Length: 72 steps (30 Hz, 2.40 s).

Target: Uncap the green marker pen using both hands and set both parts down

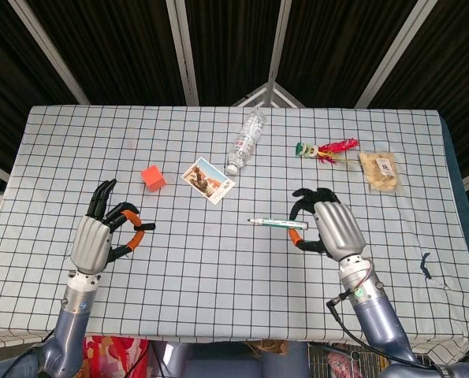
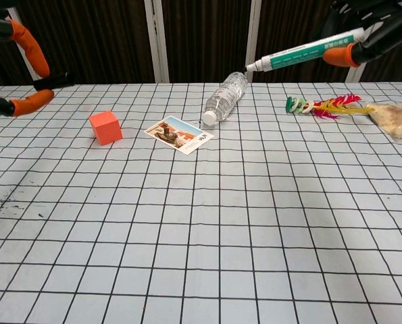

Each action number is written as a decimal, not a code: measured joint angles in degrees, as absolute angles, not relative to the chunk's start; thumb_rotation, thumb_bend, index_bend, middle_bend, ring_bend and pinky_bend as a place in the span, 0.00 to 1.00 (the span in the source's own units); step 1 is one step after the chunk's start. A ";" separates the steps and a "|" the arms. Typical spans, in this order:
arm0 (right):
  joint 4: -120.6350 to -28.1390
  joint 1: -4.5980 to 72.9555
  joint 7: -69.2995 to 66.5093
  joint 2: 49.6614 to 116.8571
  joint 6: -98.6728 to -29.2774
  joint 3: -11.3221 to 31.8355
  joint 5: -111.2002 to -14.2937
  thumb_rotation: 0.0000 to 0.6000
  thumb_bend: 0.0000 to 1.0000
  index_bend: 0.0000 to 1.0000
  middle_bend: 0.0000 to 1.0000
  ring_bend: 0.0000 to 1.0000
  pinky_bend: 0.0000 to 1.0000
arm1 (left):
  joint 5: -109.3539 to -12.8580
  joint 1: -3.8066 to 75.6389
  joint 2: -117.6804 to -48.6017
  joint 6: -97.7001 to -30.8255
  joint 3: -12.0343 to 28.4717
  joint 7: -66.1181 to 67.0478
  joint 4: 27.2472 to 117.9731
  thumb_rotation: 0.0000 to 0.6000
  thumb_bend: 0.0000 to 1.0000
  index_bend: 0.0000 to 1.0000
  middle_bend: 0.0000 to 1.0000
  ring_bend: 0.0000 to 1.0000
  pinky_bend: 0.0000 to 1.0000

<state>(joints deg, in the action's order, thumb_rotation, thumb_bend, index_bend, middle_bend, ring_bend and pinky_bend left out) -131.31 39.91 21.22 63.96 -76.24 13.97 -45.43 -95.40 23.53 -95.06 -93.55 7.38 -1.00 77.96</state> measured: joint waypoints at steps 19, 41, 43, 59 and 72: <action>-111.81 30.34 8.77 77.31 -72.21 3.51 -59.24 1.00 0.69 0.83 0.26 0.26 0.14 | -94.15 20.55 -100.99 -88.04 0.64 -15.10 59.29 1.00 0.48 0.70 0.43 0.01 0.04; -102.77 28.09 5.28 84.18 -66.22 3.88 -63.54 1.00 0.69 0.83 0.26 0.26 0.14 | -90.52 22.58 -103.72 -77.91 0.66 -10.44 55.03 1.00 0.47 0.29 0.18 0.00 0.01; -102.83 28.20 5.20 84.54 -65.89 4.21 -63.75 1.00 0.69 0.83 0.26 0.26 0.14 | -90.71 22.55 -103.01 -78.49 0.77 -10.54 55.81 1.00 0.47 0.29 0.18 0.00 0.01; -94.80 29.61 8.44 92.35 -62.37 4.79 -61.95 1.00 0.69 0.83 0.26 0.26 0.14 | -92.83 20.83 -92.29 -86.86 2.72 -9.20 67.90 1.00 0.46 0.27 0.18 0.00 0.01; -84.69 30.14 6.98 96.87 -58.47 5.91 -61.77 1.00 0.69 0.59 0.24 0.18 0.10 | -93.54 20.19 -86.60 -88.35 3.56 -6.68 73.14 1.00 0.46 0.27 0.18 0.00 0.01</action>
<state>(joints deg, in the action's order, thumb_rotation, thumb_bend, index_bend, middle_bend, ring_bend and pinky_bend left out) -84.69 30.14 6.98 96.87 -58.47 5.91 -61.77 -93.54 20.19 -86.60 -88.35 3.56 -6.68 73.14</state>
